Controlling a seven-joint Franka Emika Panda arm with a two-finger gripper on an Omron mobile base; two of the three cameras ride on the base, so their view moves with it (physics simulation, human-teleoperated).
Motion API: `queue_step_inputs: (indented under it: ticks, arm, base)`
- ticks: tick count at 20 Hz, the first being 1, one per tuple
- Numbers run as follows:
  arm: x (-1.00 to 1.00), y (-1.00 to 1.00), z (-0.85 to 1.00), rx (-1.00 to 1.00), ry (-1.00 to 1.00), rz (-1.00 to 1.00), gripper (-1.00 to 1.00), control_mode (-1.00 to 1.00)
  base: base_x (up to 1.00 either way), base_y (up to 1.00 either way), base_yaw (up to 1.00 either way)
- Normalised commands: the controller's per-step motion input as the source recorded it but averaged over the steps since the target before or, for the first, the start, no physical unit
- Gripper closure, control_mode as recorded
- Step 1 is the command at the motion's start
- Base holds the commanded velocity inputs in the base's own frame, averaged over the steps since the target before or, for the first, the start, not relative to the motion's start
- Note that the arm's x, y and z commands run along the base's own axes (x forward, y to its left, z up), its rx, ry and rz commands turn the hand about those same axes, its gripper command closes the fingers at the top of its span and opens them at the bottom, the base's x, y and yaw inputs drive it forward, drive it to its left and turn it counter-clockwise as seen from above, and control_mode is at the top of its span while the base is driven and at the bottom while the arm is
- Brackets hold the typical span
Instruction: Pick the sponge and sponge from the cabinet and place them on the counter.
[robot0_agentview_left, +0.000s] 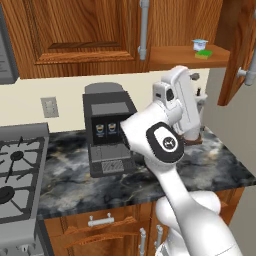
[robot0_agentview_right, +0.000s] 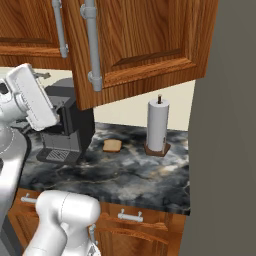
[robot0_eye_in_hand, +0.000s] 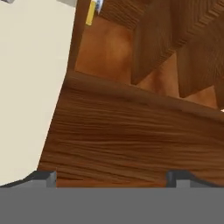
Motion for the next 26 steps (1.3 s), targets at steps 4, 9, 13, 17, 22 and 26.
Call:
queue_step_inputs:
  ticks: [4, 9, 13, 17, 22, 26]
  arm:
    - [0.35, -0.31, 0.03, 0.0, -0.09, -0.18, -1.0, -1.0]
    - [0.35, -0.32, 0.07, 0.0, -0.09, -0.17, -1.0, -1.0]
    - [0.33, -0.31, 0.1, 0.0, -0.1, -0.17, -1.0, -1.0]
    - [0.23, -0.29, 0.07, -0.03, -0.14, -0.21, -1.0, -1.0]
    - [0.14, -0.23, 0.02, -0.04, -0.15, -0.26, -1.0, -1.0]
    - [0.02, -0.23, 0.02, -0.03, -0.18, -0.26, -1.0, -1.0]
  base:
    - [0.0, 0.0, 0.0]
    - [0.0, 0.0, 0.0]
    - [0.0, 0.0, 0.0]
    - [0.0, 0.0, 0.0]
    - [0.0, 0.0, 0.0]
    - [0.0, 0.0, 0.0]
